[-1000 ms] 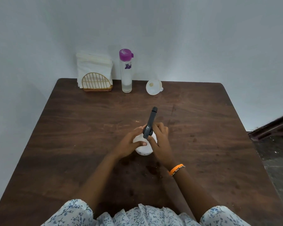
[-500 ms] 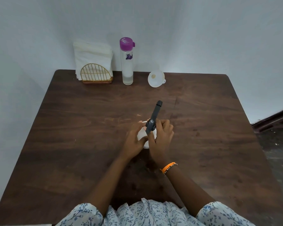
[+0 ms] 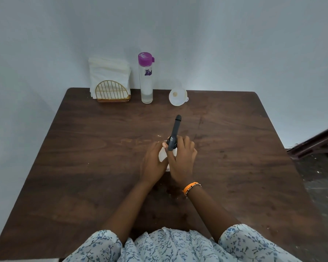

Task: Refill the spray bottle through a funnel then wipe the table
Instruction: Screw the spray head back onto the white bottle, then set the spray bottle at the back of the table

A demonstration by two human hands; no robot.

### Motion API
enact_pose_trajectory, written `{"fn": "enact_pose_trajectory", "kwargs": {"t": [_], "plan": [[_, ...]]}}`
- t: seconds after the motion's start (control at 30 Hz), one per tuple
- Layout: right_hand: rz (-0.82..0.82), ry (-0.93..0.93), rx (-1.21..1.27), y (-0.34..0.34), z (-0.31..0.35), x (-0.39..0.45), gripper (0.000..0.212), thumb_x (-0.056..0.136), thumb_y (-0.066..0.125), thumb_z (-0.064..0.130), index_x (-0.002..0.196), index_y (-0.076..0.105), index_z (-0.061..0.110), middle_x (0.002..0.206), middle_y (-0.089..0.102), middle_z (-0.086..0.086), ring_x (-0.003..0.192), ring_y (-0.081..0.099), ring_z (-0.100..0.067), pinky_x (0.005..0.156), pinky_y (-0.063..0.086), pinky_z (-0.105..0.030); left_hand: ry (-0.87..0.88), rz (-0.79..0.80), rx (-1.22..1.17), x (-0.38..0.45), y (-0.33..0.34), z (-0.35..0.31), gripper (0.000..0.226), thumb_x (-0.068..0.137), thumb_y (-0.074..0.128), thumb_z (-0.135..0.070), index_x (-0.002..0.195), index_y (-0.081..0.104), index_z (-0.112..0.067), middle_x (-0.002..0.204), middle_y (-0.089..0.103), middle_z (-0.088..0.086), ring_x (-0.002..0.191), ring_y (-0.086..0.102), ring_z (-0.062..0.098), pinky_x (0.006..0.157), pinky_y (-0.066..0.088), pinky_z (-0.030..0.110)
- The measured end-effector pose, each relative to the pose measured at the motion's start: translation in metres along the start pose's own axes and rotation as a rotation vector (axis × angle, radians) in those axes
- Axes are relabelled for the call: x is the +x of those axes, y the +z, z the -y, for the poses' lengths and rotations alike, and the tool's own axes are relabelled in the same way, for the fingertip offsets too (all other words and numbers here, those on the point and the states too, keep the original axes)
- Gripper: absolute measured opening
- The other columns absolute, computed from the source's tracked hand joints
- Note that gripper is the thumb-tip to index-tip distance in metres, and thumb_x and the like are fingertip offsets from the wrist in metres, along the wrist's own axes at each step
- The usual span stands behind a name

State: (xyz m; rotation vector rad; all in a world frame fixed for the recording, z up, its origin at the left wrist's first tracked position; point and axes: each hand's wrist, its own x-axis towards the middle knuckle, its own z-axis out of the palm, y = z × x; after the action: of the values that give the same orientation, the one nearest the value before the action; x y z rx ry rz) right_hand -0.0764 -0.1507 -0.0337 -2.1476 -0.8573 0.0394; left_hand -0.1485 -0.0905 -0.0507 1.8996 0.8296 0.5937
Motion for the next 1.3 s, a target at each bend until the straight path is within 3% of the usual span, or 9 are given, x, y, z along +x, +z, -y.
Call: {"fn": "enact_pose_trajectory", "kwargs": {"t": [0.23, 0.3, 0.43, 0.53, 0.67, 0.87, 1.0, 1.17, 1.3], "plan": [[0.1, 0.098, 0.449, -0.011, 0.002, 0.004, 0.021, 0.08, 0.066, 0.034, 0.095, 0.052, 0.031, 0.101, 0.048, 0.004, 0.099, 0.046, -0.014, 0.084, 0.043, -0.033, -0.075, 0.101, -0.089, -0.002, -0.009, 0.007, 0.056, 0.076, 0.073, -0.022, 0.128, 0.05, -0.022, 0.129, 0.055, -0.004, 0.118, 0.051, 0.011, 0.101, 0.043, 0.035], [0.08, 0.152, 0.509, -0.012, 0.007, 0.005, 0.042, 0.077, 0.071, 0.026, 0.106, 0.043, 0.037, 0.113, 0.045, 0.003, 0.104, 0.048, -0.013, 0.085, 0.044, -0.026, -0.098, 0.137, -0.117, -0.007, -0.012, 0.01, 0.072, 0.071, 0.074, -0.032, 0.135, 0.043, -0.021, 0.138, 0.048, -0.003, 0.125, 0.046, 0.012, 0.105, 0.039, 0.033], [0.088, 0.167, 0.562, -0.003, 0.015, 0.012, 0.072, 0.073, 0.076, 0.016, 0.131, 0.033, 0.016, 0.124, 0.038, -0.004, 0.101, 0.051, -0.011, 0.081, 0.045, -0.011, -0.064, 0.159, -0.151, -0.012, -0.018, 0.014, 0.07, 0.07, 0.071, -0.036, 0.133, 0.045, -0.022, 0.134, 0.052, -0.006, 0.122, 0.049, 0.006, 0.1, 0.044, 0.028], [0.046, 0.148, 0.602, 0.004, 0.02, 0.015, 0.05, 0.077, 0.073, 0.011, 0.118, 0.045, 0.013, 0.103, 0.047, -0.006, 0.08, 0.052, -0.002, 0.074, 0.045, -0.02, -0.073, 0.124, -0.221, -0.015, -0.023, 0.014, 0.061, 0.07, 0.073, -0.02, 0.127, 0.051, -0.016, 0.129, 0.054, -0.003, 0.118, 0.054, 0.008, 0.093, 0.049, 0.022], [-0.015, 0.053, 0.544, 0.006, 0.012, 0.022, 0.02, 0.081, 0.07, 0.012, 0.093, 0.054, 0.011, 0.078, 0.052, -0.004, 0.066, 0.05, -0.009, 0.065, 0.043, -0.024, -0.128, 0.101, -0.227, -0.021, -0.03, 0.015, 0.047, 0.074, 0.069, 0.006, 0.113, 0.059, -0.017, 0.12, 0.056, -0.003, 0.112, 0.058, 0.013, 0.084, 0.05, 0.015], [0.116, -0.107, 0.637, -0.002, 0.009, 0.035, 0.019, 0.082, 0.067, 0.002, 0.099, 0.061, 0.008, 0.091, 0.064, -0.003, 0.081, 0.059, -0.02, 0.074, 0.048, -0.019, -0.197, 0.022, -0.129, -0.025, -0.043, 0.013, 0.027, 0.084, 0.063, -0.004, 0.105, 0.063, -0.021, 0.108, 0.063, -0.005, 0.098, 0.06, 0.006, 0.075, 0.047, 0.009], [0.366, 0.039, 0.687, -0.003, 0.029, 0.047, 0.018, 0.083, 0.068, 0.011, 0.095, 0.058, 0.001, 0.082, 0.059, -0.01, 0.071, 0.058, -0.02, 0.061, 0.055, -0.027, -0.307, -0.125, -0.144, -0.025, -0.056, 0.013, 0.02, 0.087, 0.059, -0.008, 0.103, 0.064, -0.02, 0.099, 0.064, -0.006, 0.093, 0.059, 0.003, 0.071, 0.043, 0.009], [1.009, 0.338, 0.577, 0.025, 0.057, 0.06, 0.021, 0.084, 0.067, 0.015, 0.1, 0.06, 0.004, 0.082, 0.06, -0.014, 0.081, 0.06, -0.022, 0.063, 0.057, -0.036, -0.501, -0.342, -0.23, -0.027, -0.071, 0.021, 0.017, 0.088, 0.057, -0.008, 0.095, 0.066, -0.02, 0.089, 0.066, -0.006, 0.083, 0.061, 0.006, 0.064, 0.043, 0.014], [1.15, 0.545, 0.587, 0.06, 0.069, 0.062, 0.014, 0.086, 0.065, 0.015, 0.097, 0.061, 0.009, 0.081, 0.061, -0.011, 0.08, 0.063, -0.021, 0.056, 0.054, -0.027, -0.615, -0.409, -0.26, -0.029, -0.08, 0.031, 0.016, 0.089, 0.056, -0.009, 0.096, 0.065, -0.021, 0.087, 0.063, -0.011, 0.082, 0.058, 0.001, 0.064, 0.043, 0.016]]}}
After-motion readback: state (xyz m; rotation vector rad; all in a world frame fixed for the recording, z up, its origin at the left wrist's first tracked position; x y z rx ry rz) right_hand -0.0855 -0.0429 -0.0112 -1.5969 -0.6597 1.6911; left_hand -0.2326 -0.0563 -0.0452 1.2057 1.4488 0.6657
